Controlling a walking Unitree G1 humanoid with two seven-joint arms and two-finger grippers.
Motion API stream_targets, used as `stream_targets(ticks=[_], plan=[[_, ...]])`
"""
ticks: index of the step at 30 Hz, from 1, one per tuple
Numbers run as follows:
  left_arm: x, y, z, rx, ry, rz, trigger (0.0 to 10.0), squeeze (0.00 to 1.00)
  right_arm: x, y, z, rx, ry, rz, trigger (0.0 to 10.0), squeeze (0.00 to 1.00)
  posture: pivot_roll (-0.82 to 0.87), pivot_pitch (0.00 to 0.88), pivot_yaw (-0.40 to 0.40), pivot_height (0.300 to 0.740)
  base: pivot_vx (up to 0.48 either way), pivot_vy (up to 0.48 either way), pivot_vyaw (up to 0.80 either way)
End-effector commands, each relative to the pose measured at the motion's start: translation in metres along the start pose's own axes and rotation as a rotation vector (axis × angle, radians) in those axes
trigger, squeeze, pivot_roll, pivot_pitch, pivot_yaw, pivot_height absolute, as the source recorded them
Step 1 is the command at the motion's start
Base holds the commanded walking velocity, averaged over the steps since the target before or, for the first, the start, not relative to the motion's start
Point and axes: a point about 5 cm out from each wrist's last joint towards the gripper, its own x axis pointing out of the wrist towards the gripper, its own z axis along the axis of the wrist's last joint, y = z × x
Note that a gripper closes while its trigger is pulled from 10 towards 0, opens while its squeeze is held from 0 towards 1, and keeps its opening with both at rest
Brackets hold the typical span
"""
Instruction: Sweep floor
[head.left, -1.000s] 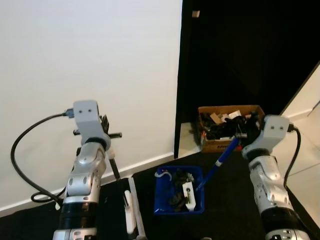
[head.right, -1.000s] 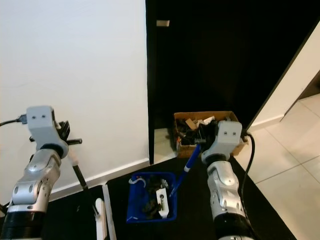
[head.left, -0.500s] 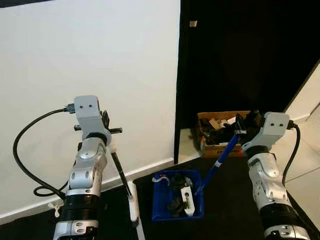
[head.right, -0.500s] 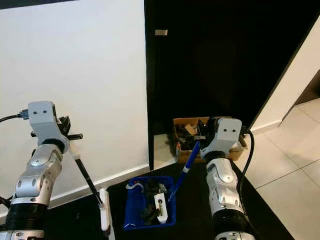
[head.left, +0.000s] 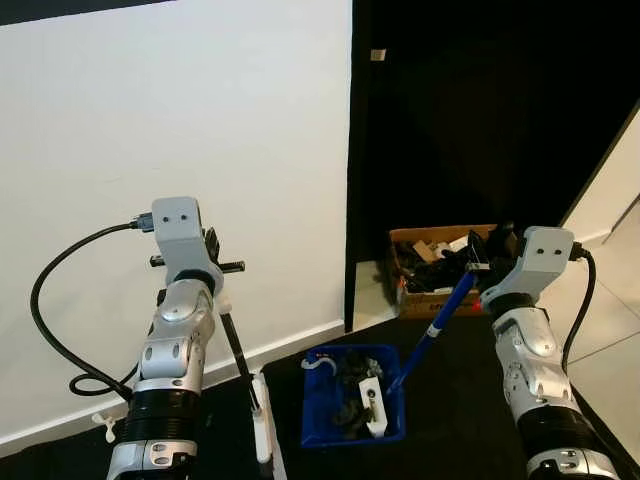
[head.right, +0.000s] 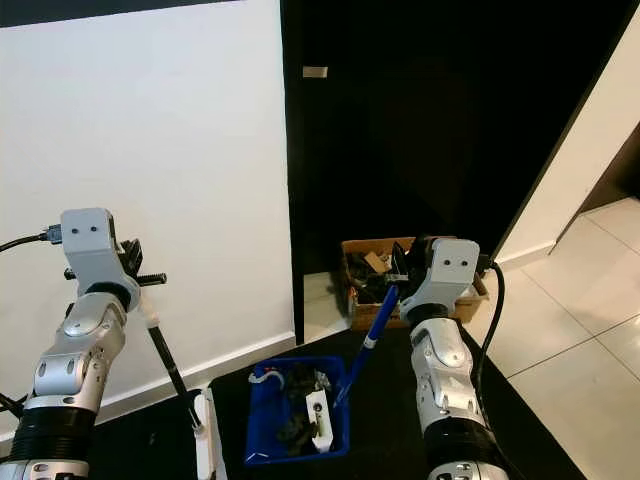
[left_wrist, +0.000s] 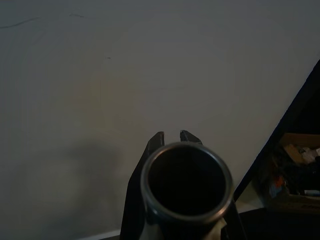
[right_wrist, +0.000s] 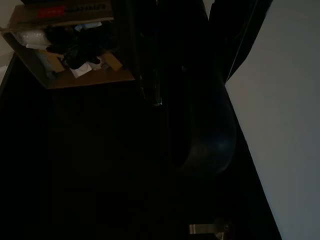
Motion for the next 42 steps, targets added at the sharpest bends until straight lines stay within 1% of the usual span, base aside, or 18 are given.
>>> stream_targets(ticks=[1, 3, 4, 5, 7, 8, 10, 11, 14, 15, 17, 21, 23, 27, 31, 34, 36, 42], plan=[[0.000, 0.008, 0.003, 0.033, -0.030, 0.019, 10.0, 0.00, 0.004, 0.004, 0.008, 0.010, -0.054, 0.012, 10.0, 0.00, 0.00, 0.040, 0.039, 0.740, 0.000, 0.000, 0.00], [0.000, 0.008, 0.002, 0.041, -0.032, 0.020, 10.0, 0.00, 0.003, 0.005, 0.008, 0.011, -0.052, 0.013, 10.0, 0.00, 0.00, 0.040, 0.039, 0.740, 0.000, 0.000, 0.00], [-0.002, 0.010, -0.001, 0.057, -0.037, 0.019, 10.0, 0.00, 0.001, 0.006, 0.003, 0.012, -0.037, 0.018, 10.0, 0.00, -0.01, 0.042, 0.038, 0.740, 0.000, 0.000, 0.00], [-0.002, 0.010, -0.001, 0.057, -0.037, 0.019, 10.0, 0.00, 0.001, 0.006, 0.003, 0.012, -0.037, 0.018, 10.0, 0.00, -0.01, 0.042, 0.038, 0.740, 0.000, 0.000, 0.00], [-0.003, 0.011, -0.004, 0.059, -0.051, 0.009, 10.0, 0.00, -0.003, 0.006, -0.005, 0.005, -0.010, 0.015, 10.0, 0.00, -0.01, 0.042, 0.038, 0.740, 0.000, 0.000, 0.00], [-0.006, 0.012, -0.015, 0.059, -0.043, 0.002, 10.0, 0.00, -0.008, 0.006, -0.014, 0.003, 0.021, 0.007, 10.0, 0.00, 0.00, 0.040, 0.035, 0.740, 0.000, 0.000, 0.00], [-0.008, 0.013, -0.026, 0.071, -0.020, 0.002, 10.0, 0.00, -0.012, 0.005, -0.021, -0.008, 0.043, 0.005, 10.0, 0.00, -0.01, 0.042, 0.035, 0.740, 0.000, 0.000, 0.00], [-0.008, 0.014, -0.027, 0.074, -0.016, 0.003, 10.0, 0.00, -0.013, 0.005, -0.022, -0.010, 0.046, 0.006, 10.0, 0.00, -0.01, 0.042, 0.035, 0.740, 0.000, 0.000, 0.00], [-0.011, 0.015, -0.035, 0.046, 0.005, 0.003, 10.0, 0.00, -0.017, 0.004, -0.027, 0.004, 0.061, -0.005, 10.0, 0.00, -0.01, 0.042, 0.035, 0.740, 0.000, 0.000, 0.00], [-0.015, 0.015, -0.043, 0.032, 0.028, 0.001, 10.0, 0.00, -0.020, 0.005, -0.032, 0.009, 0.078, -0.001, 10.0, 0.00, -0.01, 0.040, 0.038, 0.740, 0.000, 0.000, 0.00], [-0.017, 0.016, -0.048, 0.043, 0.040, -0.001, 10.0, 0.00, -0.023, 0.006, -0.035, 0.008, 0.088, 0.004, 10.0, 0.00, -0.01, 0.037, 0.039, 0.740, 0.000, 0.000, 0.00], [-0.019, 0.016, -0.053, 0.056, 0.049, -0.004, 10.0, 0.00, -0.024, 0.007, -0.038, 0.008, 0.095, 0.007, 10.0, 0.00, -0.01, 0.034, 0.039, 0.740, 0.000, 0.000, 0.00], [-0.023, 0.016, -0.059, 0.061, 0.052, -0.013, 10.0, 0.00, -0.026, 0.010, -0.041, 0.022, 0.099, 0.011, 10.0, 0.00, -0.01, 0.028, 0.038, 0.740, 0.000, 0.000, 0.00], [-0.027, 0.015, -0.063, 0.072, 0.058, -0.027, 10.0, 0.00, -0.029, 0.011, -0.045, 0.019, 0.103, 0.014, 10.0, 0.00, -0.01, 0.028, 0.038, 0.740, 0.000, 0.000, 0.00], [-0.034, 0.009, -0.071, 0.069, 0.073, -0.043, 10.0, 0.00, -0.037, 0.010, -0.051, 0.016, 0.120, 0.014, 10.0, 0.00, -0.01, 0.023, 0.042, 0.740, 0.000, 0.000, 0.00], [-0.035, 0.007, -0.073, 0.071, 0.077, -0.051, 10.0, 0.00, -0.039, 0.010, -0.053, 0.014, 0.123, 0.014, 10.0, 0.00, -0.01, 0.023, 0.042, 0.740, 0.000, 0.000, 0.00], [-0.038, 0.003, -0.077, 0.076, 0.081, -0.064, 10.0, 0.00, -0.042, 0.011, -0.056, 0.020, 0.123, 0.009, 10.0, 0.00, -0.01, 0.023, 0.042, 0.740, 0.000, 0.000, 0.00], [-0.041, 0.000, -0.081, 0.074, 0.080, -0.071, 10.0, 0.00, -0.047, 0.013, -0.060, 0.019, 0.119, 0.010, 10.0, 0.00, -0.01, 0.018, 0.040, 0.740, 0.000, 0.000, 0.00]])
